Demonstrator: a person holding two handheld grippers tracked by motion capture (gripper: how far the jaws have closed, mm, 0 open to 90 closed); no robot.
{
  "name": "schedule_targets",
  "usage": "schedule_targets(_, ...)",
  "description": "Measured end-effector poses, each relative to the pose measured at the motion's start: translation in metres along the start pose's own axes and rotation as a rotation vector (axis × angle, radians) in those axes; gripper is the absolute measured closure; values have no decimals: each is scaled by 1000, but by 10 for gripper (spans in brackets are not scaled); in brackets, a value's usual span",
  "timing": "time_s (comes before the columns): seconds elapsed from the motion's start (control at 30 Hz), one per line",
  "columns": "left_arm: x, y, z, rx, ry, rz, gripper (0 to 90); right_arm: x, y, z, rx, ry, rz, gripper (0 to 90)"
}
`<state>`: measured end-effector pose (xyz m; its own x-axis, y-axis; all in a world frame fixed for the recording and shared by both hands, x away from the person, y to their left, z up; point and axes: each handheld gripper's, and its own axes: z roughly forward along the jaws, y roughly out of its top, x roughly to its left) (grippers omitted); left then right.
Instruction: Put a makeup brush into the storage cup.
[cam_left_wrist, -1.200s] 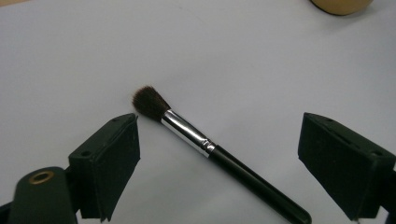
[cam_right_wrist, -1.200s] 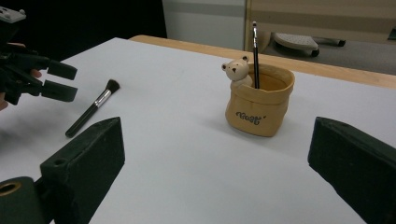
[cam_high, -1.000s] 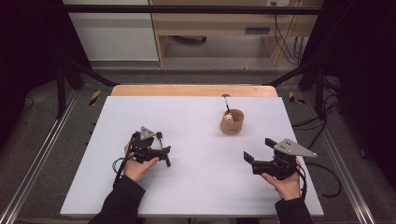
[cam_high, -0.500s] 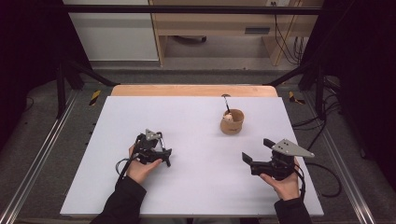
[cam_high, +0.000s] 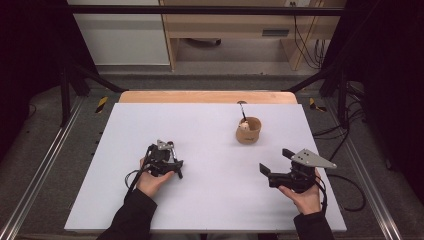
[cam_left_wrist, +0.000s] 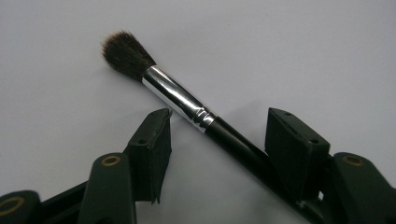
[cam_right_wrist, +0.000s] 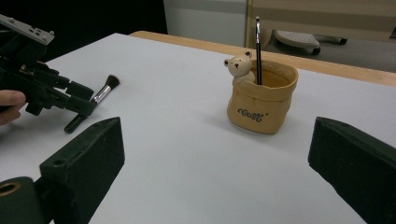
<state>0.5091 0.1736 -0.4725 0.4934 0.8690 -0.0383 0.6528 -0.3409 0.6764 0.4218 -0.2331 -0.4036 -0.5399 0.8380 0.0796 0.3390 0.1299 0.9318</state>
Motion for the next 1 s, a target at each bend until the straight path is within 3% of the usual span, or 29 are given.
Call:
schedule_targets(0.23, 0, 0, -1, 3, 10, 3, 456, -1, 0, 0, 1, -1, -2, 44)
schedule_targets(0.57, 3, 0, -3, 8, -8, -9, 542, -1, -1, 0, 3, -1, 0, 44)
schedule_targets(1.0, 4, -1, -6, 32, -13, 12, 669, -1, -1, -1, 3, -5, -2, 44)
